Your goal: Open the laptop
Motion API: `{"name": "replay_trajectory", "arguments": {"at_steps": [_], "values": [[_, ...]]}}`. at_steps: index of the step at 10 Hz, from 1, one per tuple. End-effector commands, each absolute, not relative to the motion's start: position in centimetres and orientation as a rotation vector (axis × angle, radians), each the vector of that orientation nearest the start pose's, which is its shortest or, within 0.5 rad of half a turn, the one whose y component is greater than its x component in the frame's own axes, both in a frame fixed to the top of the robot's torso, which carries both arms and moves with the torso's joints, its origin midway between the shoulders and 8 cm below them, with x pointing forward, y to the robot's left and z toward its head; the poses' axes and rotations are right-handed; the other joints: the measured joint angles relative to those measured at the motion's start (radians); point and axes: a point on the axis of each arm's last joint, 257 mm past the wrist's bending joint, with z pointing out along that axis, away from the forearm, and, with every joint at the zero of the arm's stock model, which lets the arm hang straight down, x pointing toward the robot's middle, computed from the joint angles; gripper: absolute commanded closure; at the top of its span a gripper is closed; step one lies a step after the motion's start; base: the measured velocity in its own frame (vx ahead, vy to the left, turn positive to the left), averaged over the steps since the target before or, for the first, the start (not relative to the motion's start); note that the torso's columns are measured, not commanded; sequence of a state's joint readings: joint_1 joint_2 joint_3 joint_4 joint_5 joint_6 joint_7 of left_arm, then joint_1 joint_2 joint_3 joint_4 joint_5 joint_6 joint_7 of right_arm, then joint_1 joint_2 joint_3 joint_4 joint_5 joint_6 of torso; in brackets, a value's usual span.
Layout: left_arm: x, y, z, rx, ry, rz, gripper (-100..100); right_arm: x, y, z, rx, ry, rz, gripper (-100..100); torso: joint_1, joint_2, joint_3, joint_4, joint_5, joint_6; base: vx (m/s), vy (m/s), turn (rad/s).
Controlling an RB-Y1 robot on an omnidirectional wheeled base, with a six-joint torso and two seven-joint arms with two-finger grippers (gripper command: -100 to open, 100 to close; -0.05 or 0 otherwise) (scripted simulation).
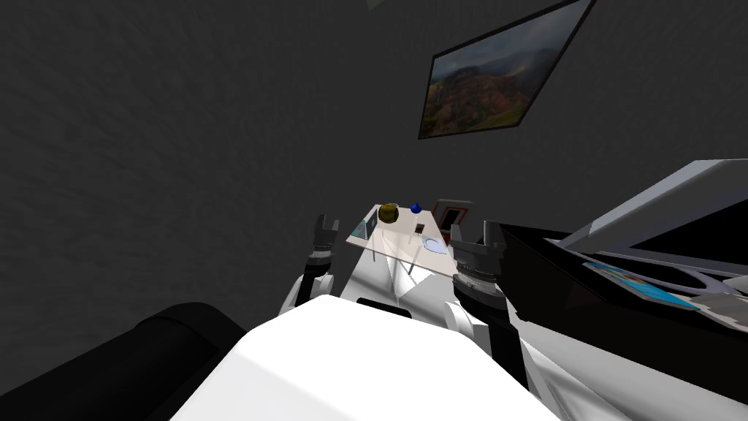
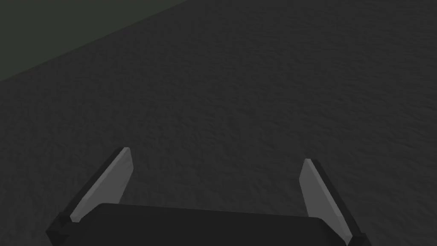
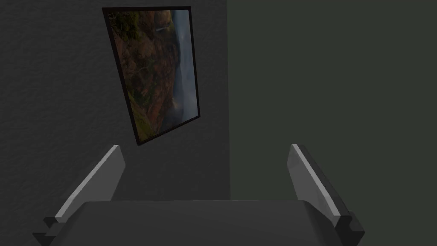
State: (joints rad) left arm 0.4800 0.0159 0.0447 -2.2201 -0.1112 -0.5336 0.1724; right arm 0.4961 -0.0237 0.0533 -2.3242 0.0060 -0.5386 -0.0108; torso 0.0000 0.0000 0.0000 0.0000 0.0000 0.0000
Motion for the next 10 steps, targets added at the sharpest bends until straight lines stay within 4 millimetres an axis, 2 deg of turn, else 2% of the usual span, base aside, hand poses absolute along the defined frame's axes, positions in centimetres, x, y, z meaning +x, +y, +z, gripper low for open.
{"name": "replay_trajectory", "arguments": {"at_steps": [1, 9, 10], "values": [[35.17, 27.86, 0.99, -0.647, 0.656, -1.355, 0, 33.04, -25.52, 5.12, 0.579, 0.572, 1.385, 0, 0.000, 0.040, -0.082, 0.041, 0.000, 0.000, 0.000, 0.000, 0.000], [35.17, 27.86, 1.00, -0.647, 0.655, -1.355, 0, 33.03, -25.52, 5.13, 0.579, 0.572, 1.385, 0, 0.000, 0.618, -1.234, 0.617, 0.000, 0.000, 0.000, 0.000, 0.000], [35.58, 27.64, 0.63, -0.631, 0.702, -1.344, -100, 33.03, -25.52, 5.13, 0.579, 0.572, 1.385, 0, 0.000, 0.691, -1.382, 0.691, 0.000, 0.000, 0.021, -0.006, -0.030]]}}
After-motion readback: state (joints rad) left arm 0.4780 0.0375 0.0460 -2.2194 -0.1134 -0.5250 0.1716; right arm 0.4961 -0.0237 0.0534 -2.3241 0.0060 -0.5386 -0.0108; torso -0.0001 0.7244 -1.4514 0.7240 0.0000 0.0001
